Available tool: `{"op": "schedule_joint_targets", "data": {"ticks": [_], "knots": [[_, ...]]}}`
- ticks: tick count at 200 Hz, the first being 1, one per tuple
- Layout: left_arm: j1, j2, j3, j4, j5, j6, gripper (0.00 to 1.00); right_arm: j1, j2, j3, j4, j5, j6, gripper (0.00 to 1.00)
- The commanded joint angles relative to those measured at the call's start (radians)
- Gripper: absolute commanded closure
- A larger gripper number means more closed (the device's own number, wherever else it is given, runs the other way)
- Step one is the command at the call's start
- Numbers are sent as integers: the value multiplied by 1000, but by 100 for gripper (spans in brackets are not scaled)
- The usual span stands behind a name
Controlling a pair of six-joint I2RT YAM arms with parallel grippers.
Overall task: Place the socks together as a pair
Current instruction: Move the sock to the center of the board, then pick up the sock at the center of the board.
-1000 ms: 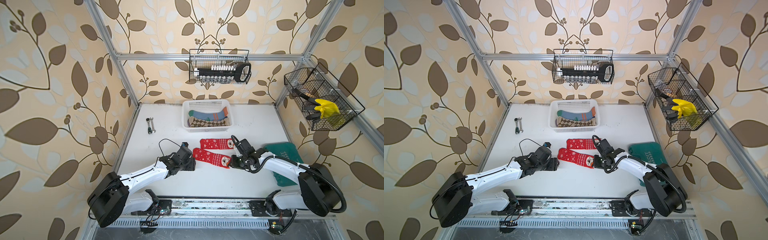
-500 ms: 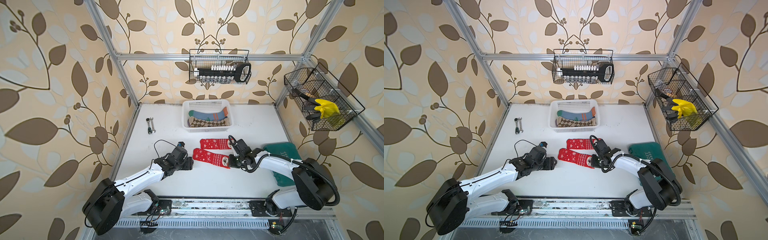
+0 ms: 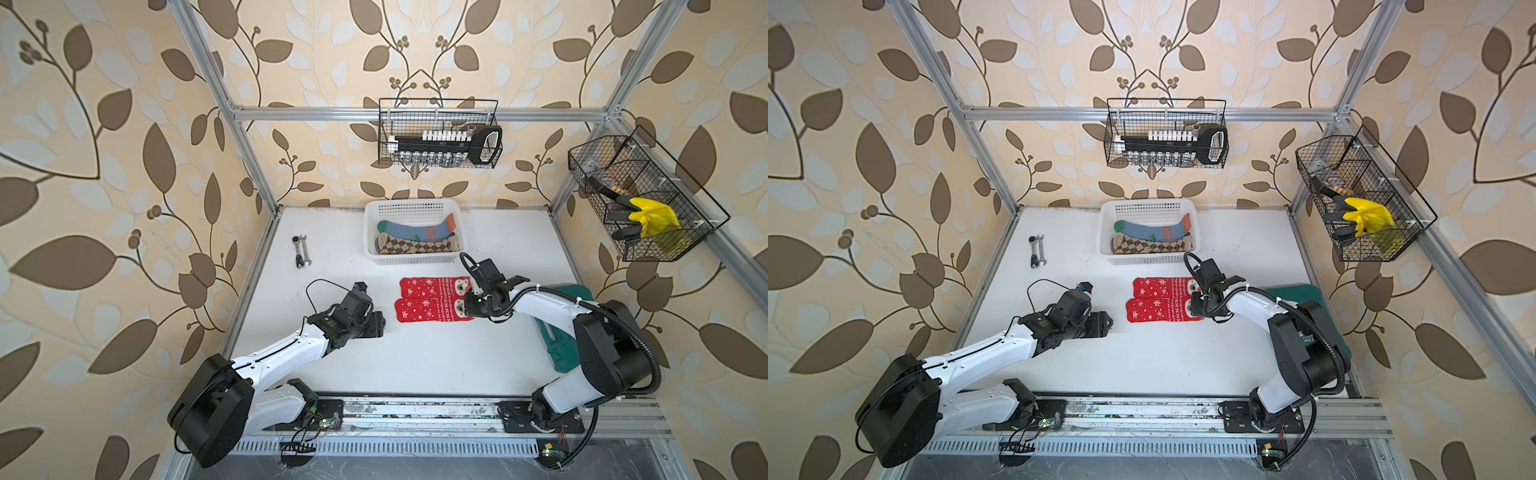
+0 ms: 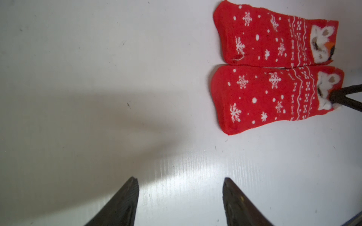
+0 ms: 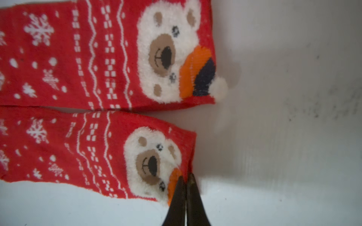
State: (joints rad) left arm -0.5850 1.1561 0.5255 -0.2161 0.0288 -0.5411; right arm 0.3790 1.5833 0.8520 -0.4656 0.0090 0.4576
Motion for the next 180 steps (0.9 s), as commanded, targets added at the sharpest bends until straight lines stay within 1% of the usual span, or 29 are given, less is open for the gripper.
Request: {"op": "schedule_joint_targets", "data": {"ticks": [1,23,38,51,74,91,111,131,134,144,180], "knots": [[21,5,48,6,22,31,31,-14,31,18,-63,29,-56,99],[42,27,66,11,38,36,31,-18,32,16,-70,6,-64,98],[55,47,81,17,46,38,31,-19,28,17,-71,9,-67,96],[68,65,98,21,54,40,31,-27,24,23,-77,7,-69,89],[93,109,144,25,70,43,31,-38,-11,44,-113,12,-71,83],[111,154,183,31,85,43,31,-48,-56,70,-145,16,-76,75],[128,221,233,51,103,36,32,-66,-103,78,-110,11,-67,68],[129,278,286,79,122,20,33,-94,-91,101,-52,-35,-63,65],[129,311,294,83,125,17,33,-100,-84,108,-45,-40,-62,65],[129,354,323,92,141,8,34,-119,-53,128,-20,-65,-63,64],[114,505,420,116,165,-11,37,-208,59,178,55,-219,-57,64]]}}
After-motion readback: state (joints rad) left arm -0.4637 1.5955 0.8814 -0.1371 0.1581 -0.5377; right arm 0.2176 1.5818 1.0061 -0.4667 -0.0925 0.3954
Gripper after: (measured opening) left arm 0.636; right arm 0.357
